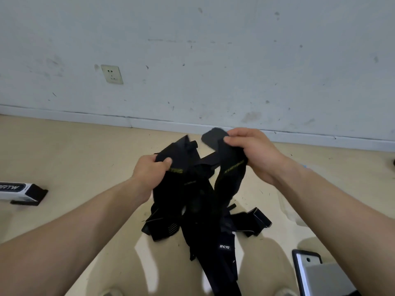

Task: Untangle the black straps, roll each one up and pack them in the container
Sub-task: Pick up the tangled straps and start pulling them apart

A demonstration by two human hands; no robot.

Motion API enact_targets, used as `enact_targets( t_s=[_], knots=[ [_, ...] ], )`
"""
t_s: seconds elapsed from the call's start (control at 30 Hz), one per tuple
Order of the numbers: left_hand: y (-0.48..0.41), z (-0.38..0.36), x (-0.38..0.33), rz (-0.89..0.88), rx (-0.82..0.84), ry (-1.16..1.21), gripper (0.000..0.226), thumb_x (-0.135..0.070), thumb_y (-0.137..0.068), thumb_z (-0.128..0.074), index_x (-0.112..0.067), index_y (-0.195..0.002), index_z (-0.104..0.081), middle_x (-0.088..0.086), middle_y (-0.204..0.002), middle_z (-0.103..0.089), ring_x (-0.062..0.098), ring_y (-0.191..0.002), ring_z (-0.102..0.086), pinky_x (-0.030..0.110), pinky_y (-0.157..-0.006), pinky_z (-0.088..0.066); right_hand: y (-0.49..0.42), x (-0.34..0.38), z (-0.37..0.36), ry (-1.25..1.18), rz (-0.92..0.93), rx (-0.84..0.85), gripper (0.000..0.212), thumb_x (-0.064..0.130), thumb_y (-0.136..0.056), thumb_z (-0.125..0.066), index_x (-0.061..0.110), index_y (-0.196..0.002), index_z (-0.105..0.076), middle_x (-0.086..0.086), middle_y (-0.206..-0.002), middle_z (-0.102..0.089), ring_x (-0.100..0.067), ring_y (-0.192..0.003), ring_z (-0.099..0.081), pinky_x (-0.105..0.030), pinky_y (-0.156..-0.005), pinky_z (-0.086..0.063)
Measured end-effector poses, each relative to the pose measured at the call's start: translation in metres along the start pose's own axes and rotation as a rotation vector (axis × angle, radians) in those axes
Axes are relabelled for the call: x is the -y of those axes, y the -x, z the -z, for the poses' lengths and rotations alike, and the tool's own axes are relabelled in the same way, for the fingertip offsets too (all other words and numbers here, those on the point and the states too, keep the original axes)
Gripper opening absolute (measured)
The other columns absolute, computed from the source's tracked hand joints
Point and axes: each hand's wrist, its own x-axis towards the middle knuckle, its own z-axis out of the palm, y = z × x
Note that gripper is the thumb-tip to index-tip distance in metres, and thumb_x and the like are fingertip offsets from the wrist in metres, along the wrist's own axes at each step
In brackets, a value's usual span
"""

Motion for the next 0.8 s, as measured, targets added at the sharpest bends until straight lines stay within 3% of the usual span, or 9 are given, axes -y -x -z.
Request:
enact_targets(
  t_s=[0.07,0.13,0.33,0.47,0.57,0.63,0.8],
  knots=[
    [-0.005,0.007,0.002,0.061,-0.030,0.031,0.014,-0.015,-0.102,-0.063,-0.008,-0.102,-0.074,0.008,-0.090,-0.076,0.026,-0.083,-0.072,0.031,-0.070,-0.054,0.002,0.008,0.010,-0.053,-0.002,-0.056,0.018,0.011,-0.096,-0.064,0.017,-0.080,-0.069,0.003,-0.069,-0.068,-0.013,-0.063,-0.061,-0.026,-0.061,-0.045],
    [-0.004,0.009,-0.002,0.052,0.083,0.041,0.015,-0.016,-0.101,-0.063,-0.007,-0.106,-0.074,0.008,-0.095,-0.077,0.025,-0.085,-0.072,0.032,-0.074,-0.054,0.006,0.008,0.014,-0.044,-0.012,-0.047,0.017,0.014,-0.097,-0.063,0.016,-0.082,-0.069,0.002,-0.070,-0.069,-0.013,-0.061,-0.063,-0.026,-0.060,-0.046],
    [0.009,-0.002,-0.011,-0.028,0.188,-0.064,0.016,-0.022,-0.101,-0.063,-0.011,-0.104,-0.075,0.006,-0.093,-0.077,0.022,-0.085,-0.072,0.034,-0.082,-0.056,0.013,0.003,0.007,-0.074,-0.013,-0.027,0.008,0.018,-0.098,-0.067,0.010,-0.100,-0.069,-0.005,-0.089,-0.076,-0.016,-0.072,-0.070,-0.024,-0.062,-0.051],
    [0.026,-0.010,-0.027,-0.127,0.169,-0.018,0.020,-0.023,-0.103,-0.061,-0.010,-0.096,-0.075,0.004,-0.086,-0.078,0.019,-0.080,-0.075,0.027,-0.071,-0.056,0.019,0.005,0.005,-0.116,-0.019,0.036,0.008,0.015,-0.098,-0.065,0.009,-0.102,-0.069,-0.009,-0.096,-0.075,-0.021,-0.079,-0.069,-0.030,-0.071,-0.053],
    [0.035,-0.018,-0.033,-0.117,0.149,0.093,0.013,-0.017,-0.101,-0.063,-0.009,-0.099,-0.074,0.007,-0.090,-0.078,0.025,-0.085,-0.076,0.035,-0.077,-0.060,0.024,0.007,0.003,-0.176,-0.013,0.103,0.012,0.011,-0.100,-0.060,0.009,-0.107,-0.070,-0.006,-0.094,-0.075,-0.019,-0.083,-0.070,-0.031,-0.078,-0.054],
    [0.041,-0.022,-0.034,-0.103,0.144,0.158,0.010,-0.013,-0.100,-0.064,-0.008,-0.103,-0.073,0.009,-0.094,-0.078,0.028,-0.089,-0.076,0.039,-0.080,-0.061,0.028,0.008,0.001,-0.200,-0.002,0.144,0.016,0.009,-0.101,-0.057,0.010,-0.105,-0.072,-0.005,-0.095,-0.076,-0.018,-0.085,-0.071,-0.029,-0.078,-0.055],
    [0.057,-0.029,-0.038,-0.103,0.268,0.288,0.014,-0.008,-0.100,-0.062,-0.007,-0.110,-0.072,0.010,-0.099,-0.078,0.024,-0.089,-0.076,0.031,-0.069,-0.058,0.034,0.002,-0.004,-0.065,0.078,0.158,0.015,0.011,-0.101,-0.058,0.015,-0.107,-0.071,-0.007,-0.102,-0.074,-0.016,-0.091,-0.070,-0.025,-0.075,-0.053]
  ],
)
